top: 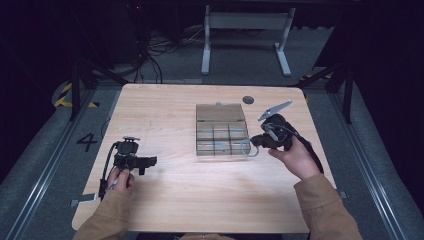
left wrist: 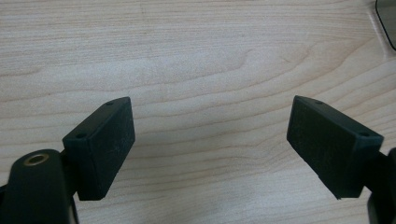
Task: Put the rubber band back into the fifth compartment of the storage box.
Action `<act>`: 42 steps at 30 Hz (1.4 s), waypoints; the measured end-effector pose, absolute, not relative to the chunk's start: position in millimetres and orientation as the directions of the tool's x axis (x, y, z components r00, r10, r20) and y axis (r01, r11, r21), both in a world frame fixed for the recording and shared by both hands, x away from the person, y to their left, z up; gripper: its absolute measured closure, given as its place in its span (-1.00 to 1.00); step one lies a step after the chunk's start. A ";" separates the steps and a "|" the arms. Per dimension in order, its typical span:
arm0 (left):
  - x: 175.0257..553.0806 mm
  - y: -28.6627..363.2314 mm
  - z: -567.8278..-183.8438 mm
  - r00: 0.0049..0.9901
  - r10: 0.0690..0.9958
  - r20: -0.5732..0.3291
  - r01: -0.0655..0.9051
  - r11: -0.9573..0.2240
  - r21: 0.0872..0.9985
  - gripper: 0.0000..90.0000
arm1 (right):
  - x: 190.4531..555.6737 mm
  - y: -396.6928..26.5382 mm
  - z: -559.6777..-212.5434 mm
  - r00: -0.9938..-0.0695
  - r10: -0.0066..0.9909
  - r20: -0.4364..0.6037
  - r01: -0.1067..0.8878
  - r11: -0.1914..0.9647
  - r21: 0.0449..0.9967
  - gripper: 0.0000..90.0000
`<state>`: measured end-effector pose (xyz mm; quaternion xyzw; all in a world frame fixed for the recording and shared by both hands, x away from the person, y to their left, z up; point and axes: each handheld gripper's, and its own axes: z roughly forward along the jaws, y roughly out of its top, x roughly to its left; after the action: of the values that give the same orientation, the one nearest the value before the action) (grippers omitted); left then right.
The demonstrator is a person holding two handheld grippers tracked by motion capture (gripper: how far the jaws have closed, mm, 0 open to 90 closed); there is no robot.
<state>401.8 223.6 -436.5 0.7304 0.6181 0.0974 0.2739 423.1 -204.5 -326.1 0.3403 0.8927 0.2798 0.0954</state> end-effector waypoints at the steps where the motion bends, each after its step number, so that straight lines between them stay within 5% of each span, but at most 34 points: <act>1: 401.8 223.8 -436.5 0.220 0.956 -0.195 0.850 -0.090 0.519 -0.64 | 424.4 -202.8 -325.8 -0.752 0.659 0.017 0.551 0.615 0.565 0.88; 42: 401.8 223.0 -437.3 0.226 0.954 -0.199 0.850 -0.093 0.519 -0.64 | 475.3 -139.6 -343.8 -0.717 0.696 -0.039 0.591 0.636 0.496 0.88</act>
<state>401.8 223.0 -437.3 0.7332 0.6150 0.0944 0.2745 475.3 -139.6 -343.8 0.3588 0.8972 0.2308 0.1140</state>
